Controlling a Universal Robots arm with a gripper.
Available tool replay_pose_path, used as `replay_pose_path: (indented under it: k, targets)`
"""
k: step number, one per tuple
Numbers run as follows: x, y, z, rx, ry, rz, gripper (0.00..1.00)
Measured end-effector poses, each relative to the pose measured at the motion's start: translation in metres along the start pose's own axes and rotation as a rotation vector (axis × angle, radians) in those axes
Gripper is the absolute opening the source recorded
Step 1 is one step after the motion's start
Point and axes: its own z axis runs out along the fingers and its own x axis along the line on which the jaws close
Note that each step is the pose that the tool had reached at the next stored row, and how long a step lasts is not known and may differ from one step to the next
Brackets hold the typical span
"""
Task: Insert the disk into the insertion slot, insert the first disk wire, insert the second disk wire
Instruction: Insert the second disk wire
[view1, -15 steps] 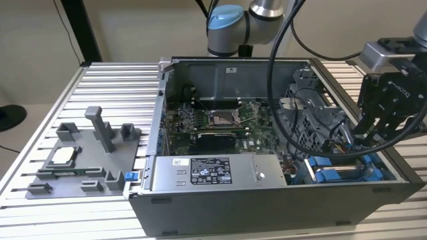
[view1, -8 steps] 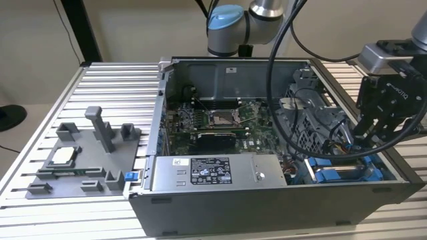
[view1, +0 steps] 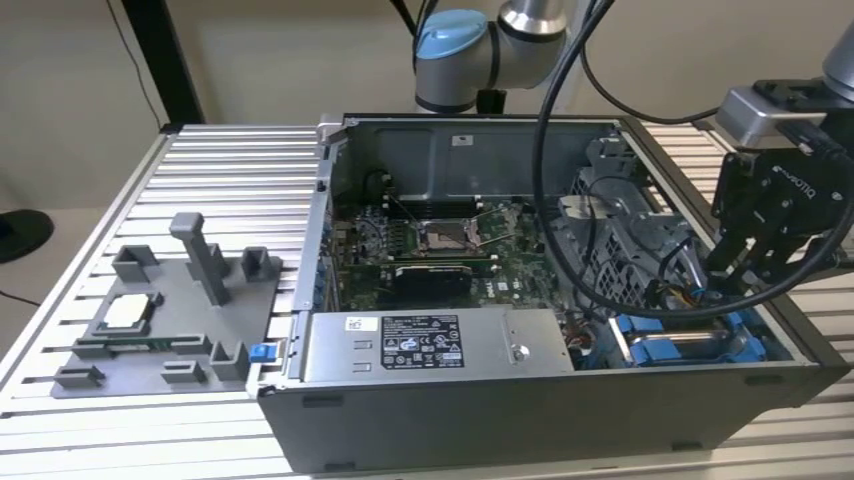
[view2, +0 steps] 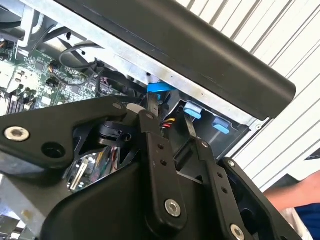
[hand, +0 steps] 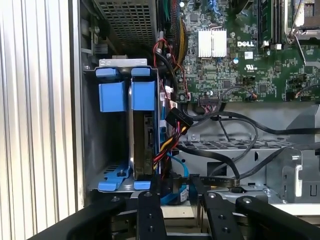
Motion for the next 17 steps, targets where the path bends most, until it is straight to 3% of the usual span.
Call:
replay_pose_path:
  k: [1, 7, 17]
  targets:
    - [0.0, 0.0, 0.0, 0.0, 0.0, 0.0, 0.0]
    - [0.0001, 0.0, -0.0002, -0.0001, 0.0, 0.0, 0.0]
    - [0.0055, 0.0082, -0.0153, -0.0001, -0.0063, 0.0, 0.0]
